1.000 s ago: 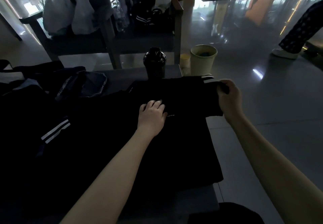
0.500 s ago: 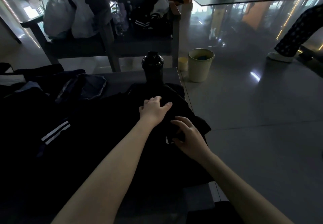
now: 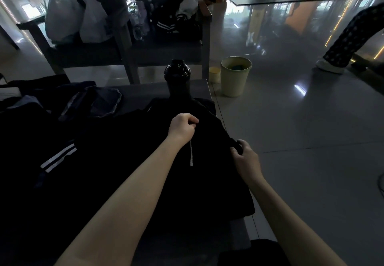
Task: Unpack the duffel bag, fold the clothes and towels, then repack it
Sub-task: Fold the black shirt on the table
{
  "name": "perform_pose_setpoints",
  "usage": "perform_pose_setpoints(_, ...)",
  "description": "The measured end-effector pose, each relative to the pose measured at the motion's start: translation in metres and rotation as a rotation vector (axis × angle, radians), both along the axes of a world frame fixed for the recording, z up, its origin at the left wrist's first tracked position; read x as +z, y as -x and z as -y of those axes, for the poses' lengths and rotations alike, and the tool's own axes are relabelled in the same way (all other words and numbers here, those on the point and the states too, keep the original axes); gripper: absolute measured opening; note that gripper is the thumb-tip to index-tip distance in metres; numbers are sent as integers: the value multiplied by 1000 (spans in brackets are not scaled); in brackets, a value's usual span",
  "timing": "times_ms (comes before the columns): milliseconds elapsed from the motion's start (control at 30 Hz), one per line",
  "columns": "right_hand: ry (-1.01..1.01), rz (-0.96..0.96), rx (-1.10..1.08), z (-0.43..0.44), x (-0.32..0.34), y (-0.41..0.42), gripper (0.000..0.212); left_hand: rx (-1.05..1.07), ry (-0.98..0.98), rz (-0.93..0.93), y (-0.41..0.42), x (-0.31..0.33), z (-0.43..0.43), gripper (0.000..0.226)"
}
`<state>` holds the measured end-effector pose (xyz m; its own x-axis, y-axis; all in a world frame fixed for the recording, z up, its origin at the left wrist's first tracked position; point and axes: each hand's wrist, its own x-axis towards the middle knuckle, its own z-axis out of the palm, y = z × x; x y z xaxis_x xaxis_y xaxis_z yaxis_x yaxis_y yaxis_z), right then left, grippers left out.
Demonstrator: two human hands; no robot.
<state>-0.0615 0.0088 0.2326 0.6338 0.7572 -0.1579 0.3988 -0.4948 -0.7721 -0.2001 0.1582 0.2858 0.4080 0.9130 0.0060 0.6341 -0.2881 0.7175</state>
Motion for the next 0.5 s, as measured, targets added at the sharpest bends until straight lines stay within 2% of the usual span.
perform_pose_setpoints(100, -160, -42, -84, 1, 6, 0, 19, -11, -5, 102, -5, 13, -6, 30)
perform_pose_setpoints(200, -308, -149, -101, 3, 18, 3, 18, -37, -35, 147, -12, 31, -14, 37)
perform_pose_setpoints(267, -349, -216, -108, 3, 20, 9, 21, -91, -16, 94, -16, 40, -21, 47)
perform_pose_setpoints(400, -229, -296, -72, 7, 15, 24, 22, -215, -8, -205, -18, 36, -26, 70)
perform_pose_setpoints(500, -120, -196, -10, 11, 10, 33, 26, -147, 26, -278, -18, 22, -25, 63)
